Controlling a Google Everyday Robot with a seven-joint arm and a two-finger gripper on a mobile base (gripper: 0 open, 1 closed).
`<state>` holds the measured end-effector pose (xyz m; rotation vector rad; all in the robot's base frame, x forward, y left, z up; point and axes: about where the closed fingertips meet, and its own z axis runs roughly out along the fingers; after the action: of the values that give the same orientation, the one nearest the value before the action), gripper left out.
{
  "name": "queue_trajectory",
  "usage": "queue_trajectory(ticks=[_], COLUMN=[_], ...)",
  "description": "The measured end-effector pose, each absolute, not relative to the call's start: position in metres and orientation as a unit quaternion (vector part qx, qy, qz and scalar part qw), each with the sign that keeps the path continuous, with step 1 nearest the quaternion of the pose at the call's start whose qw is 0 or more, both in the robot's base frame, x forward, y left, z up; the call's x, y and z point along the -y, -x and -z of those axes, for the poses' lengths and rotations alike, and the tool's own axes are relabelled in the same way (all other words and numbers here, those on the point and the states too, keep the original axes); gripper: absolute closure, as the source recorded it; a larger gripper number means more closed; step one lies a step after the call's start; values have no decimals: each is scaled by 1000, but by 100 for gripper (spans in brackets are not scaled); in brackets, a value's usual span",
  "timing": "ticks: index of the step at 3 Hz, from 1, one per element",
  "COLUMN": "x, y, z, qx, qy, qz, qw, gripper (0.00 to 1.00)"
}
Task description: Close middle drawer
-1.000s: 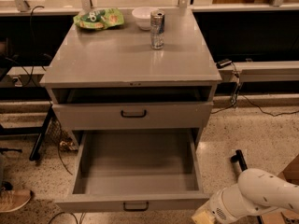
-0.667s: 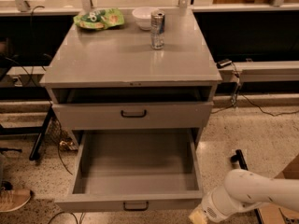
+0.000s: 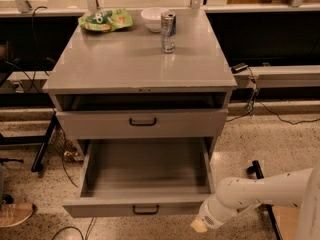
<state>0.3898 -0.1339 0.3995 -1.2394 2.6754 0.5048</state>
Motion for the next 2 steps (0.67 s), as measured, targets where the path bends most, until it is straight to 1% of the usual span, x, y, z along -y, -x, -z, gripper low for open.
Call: queue_trajectory(ticks=[1,2], x=[134,124], y=[-390,-416], z=[-400,-404], qx=[-892,-865], qy=[414,464], qz=[-168,-148], qw=[75,119], gripper=[100,100])
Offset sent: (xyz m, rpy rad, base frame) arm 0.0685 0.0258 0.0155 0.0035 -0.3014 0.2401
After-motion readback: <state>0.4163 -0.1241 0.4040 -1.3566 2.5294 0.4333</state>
